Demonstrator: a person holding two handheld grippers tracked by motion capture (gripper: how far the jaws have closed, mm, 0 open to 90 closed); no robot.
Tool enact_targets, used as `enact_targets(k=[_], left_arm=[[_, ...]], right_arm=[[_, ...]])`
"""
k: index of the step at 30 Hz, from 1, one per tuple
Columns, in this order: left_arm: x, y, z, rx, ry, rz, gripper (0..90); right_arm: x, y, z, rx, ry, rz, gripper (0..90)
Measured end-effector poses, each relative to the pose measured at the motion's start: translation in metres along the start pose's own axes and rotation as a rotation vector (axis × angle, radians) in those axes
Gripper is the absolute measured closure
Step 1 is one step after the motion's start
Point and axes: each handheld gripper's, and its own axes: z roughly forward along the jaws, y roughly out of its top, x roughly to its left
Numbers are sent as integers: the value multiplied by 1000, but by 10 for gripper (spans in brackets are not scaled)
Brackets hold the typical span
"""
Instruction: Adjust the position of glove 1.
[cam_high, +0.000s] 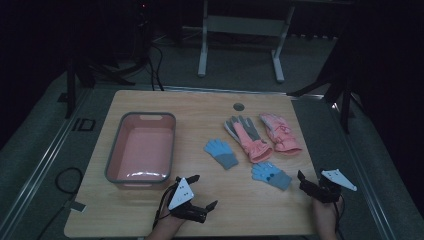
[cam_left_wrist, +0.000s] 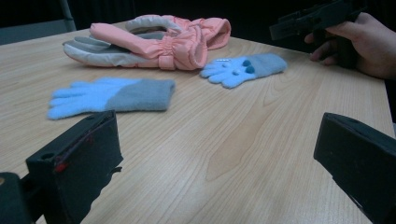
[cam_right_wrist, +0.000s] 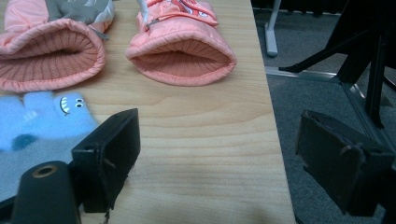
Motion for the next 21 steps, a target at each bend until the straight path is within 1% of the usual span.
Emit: enact_targets(k=[2,4,5,7,8,9,10,11,14,16,21], left_arm=[[0,0,0,-2,-1,-1,8],[0,0,0,-7,-3,-4,8],[0,0,0,-7,0,-5,8],[0,0,0,-8,1,-5,8],[0,0,0,-8,1,-5,8],[0,0,0,-8,1,-5,8],[1,0,-1,-8,1,-8,8],[1,0,-1,-9,0,-10,8],[1,0,0,-7,0,-14,8],[1,0,0,-6,-3,-16,8],[1,0,0,-4,-3,-13,8]], right_arm=[[0,0,0,4,-3,8,139],[-1,1,0,27,12,34,135],[0,2,-1,32,16,38,134],[0,3,-1,38,10,30,132],[1,7,-2,55,14,35,129],[1,7,-2,55,14,35,129],[2,9,-3,55,24,39,128],[3,14,-3,71,19,31,127],[3,20,-4,54,22,18,127],[2,21,-4,56,22,15,122],[3,33,-7,47,45,4,119]])
